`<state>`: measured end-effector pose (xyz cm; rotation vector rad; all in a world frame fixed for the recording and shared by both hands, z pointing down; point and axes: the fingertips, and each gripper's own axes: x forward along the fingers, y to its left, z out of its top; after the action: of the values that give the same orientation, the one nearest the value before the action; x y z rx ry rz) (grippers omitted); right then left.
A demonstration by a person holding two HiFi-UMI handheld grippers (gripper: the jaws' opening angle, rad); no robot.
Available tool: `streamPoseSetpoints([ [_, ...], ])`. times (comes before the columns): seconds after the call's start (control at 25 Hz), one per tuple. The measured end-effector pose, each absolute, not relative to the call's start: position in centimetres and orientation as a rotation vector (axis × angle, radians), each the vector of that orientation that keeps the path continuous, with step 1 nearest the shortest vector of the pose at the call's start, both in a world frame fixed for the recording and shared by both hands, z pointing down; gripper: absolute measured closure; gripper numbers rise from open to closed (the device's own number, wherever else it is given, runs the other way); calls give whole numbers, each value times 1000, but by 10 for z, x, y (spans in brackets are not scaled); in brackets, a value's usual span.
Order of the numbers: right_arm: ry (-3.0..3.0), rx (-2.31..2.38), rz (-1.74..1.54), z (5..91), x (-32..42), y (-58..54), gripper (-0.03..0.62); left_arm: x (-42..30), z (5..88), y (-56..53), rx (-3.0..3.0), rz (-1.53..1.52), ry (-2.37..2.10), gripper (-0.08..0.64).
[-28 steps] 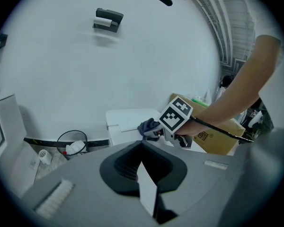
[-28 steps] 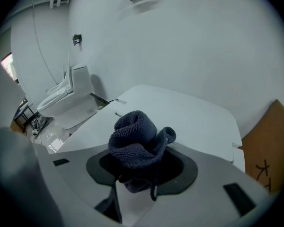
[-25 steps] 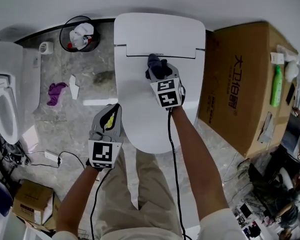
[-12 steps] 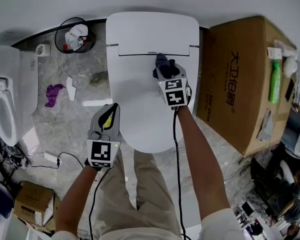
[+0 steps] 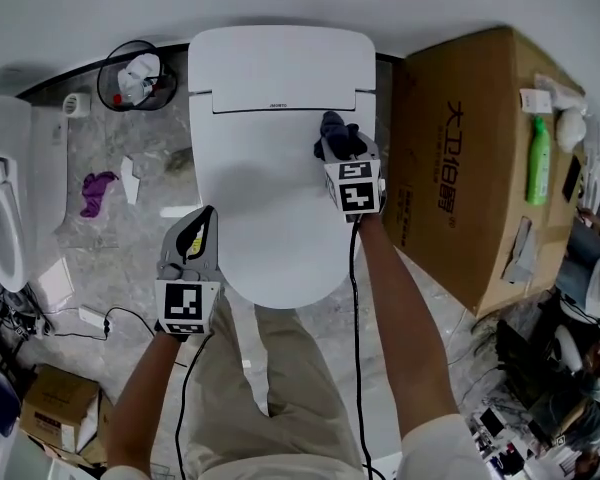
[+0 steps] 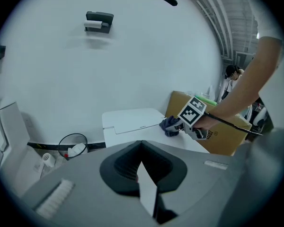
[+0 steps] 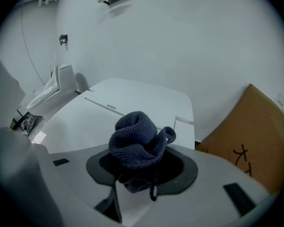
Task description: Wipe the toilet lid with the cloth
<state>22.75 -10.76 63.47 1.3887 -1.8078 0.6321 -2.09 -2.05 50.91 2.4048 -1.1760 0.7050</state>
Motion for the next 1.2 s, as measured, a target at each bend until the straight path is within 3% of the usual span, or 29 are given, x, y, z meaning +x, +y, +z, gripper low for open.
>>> streamPoseSetpoints([
  [0.44, -1782, 1397, 605, 635, 277, -101, 410, -13, 486, -8, 2346, 657, -1304, 560],
  [1.2, -1624, 1541, 589, 628, 320, -84, 413, -81, 490, 14, 2312, 700, -1311, 560],
])
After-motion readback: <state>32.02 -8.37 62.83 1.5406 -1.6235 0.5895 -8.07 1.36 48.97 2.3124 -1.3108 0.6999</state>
